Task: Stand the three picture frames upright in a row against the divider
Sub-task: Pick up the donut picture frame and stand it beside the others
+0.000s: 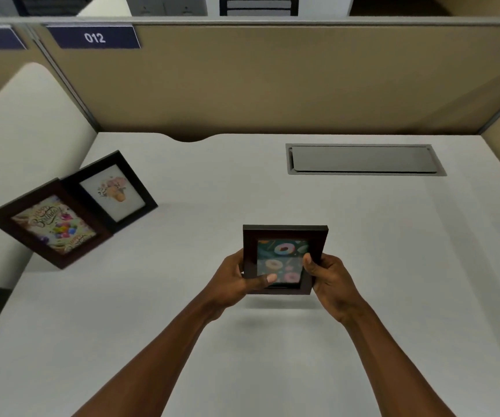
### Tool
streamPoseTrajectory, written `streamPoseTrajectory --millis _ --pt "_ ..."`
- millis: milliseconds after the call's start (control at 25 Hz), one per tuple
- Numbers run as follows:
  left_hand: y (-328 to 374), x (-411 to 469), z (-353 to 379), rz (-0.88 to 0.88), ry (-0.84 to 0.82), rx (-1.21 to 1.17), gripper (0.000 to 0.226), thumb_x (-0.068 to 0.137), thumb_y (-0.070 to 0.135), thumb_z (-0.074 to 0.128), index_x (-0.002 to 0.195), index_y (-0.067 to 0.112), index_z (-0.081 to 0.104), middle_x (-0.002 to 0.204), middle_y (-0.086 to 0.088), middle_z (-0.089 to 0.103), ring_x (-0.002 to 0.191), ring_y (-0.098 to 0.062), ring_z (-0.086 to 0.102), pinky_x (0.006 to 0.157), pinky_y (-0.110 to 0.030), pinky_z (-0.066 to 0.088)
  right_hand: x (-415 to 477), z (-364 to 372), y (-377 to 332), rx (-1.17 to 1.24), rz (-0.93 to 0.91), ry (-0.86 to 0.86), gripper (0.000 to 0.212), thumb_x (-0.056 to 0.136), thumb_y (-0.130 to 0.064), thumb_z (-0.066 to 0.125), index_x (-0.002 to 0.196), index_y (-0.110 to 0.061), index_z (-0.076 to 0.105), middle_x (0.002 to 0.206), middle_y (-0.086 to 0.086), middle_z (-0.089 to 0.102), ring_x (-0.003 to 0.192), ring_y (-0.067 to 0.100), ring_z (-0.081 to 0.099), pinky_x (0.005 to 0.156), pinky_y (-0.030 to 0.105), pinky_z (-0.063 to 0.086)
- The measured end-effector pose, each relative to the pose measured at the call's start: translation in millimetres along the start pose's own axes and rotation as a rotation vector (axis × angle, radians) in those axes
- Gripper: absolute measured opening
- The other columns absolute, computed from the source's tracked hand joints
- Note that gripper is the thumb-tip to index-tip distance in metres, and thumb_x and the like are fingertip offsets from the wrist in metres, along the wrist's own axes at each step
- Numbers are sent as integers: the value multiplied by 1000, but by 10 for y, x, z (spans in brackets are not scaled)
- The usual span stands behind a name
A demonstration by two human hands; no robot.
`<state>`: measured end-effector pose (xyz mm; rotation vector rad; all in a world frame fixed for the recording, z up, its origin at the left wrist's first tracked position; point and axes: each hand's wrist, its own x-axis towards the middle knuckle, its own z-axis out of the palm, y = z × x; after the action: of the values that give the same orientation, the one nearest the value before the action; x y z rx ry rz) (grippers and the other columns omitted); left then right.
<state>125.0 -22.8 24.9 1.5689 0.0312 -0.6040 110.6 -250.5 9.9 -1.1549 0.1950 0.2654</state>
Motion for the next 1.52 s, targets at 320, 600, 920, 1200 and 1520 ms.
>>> streamPoseTrajectory --millis 320,600,920,1200,1520 --pt "-611 -184 -1187 -47 253 745 120 56 103 58 156 38 42 179 8 16 168 -17 -1 132 -53 10 704 288 110 -2 74 -47 39 92 -31 63 119 -5 73 120 11 80 116 29 75 90 34 63" --pt "-1247 -587 -2039 -28 570 1147 99 94 86 34 170 26 20 182 5 -3 169 -17 -8 136 -49 17 1425 771 291 -81 115 -179 44 87 -33 70 119 -3 74 126 13 77 122 30 72 104 42 59" --pt "-1316 -588 -2076 -277 1020 952 94 97 78 35 163 11 30 180 -16 9 169 -32 1 136 -54 9 2201 1308 292 -126 167 -294 35 97 -24 57 122 -2 69 118 8 81 111 26 77 88 35 64" --pt "-1349 -522 -2114 -367 1082 934 98 97 78 30 166 8 25 181 -16 4 169 -31 -4 136 -54 7 2953 1634 239 -180 194 -328 33 106 -27 50 124 -8 69 119 5 81 110 23 77 87 34 64" --pt "-1381 -489 -2152 -400 1084 998 97 97 77 30 166 9 25 181 -15 4 169 -30 -4 136 -54 6 3548 1984 228 -243 188 -372 39 95 -37 60 123 -12 70 121 5 79 115 27 73 94 37 64"
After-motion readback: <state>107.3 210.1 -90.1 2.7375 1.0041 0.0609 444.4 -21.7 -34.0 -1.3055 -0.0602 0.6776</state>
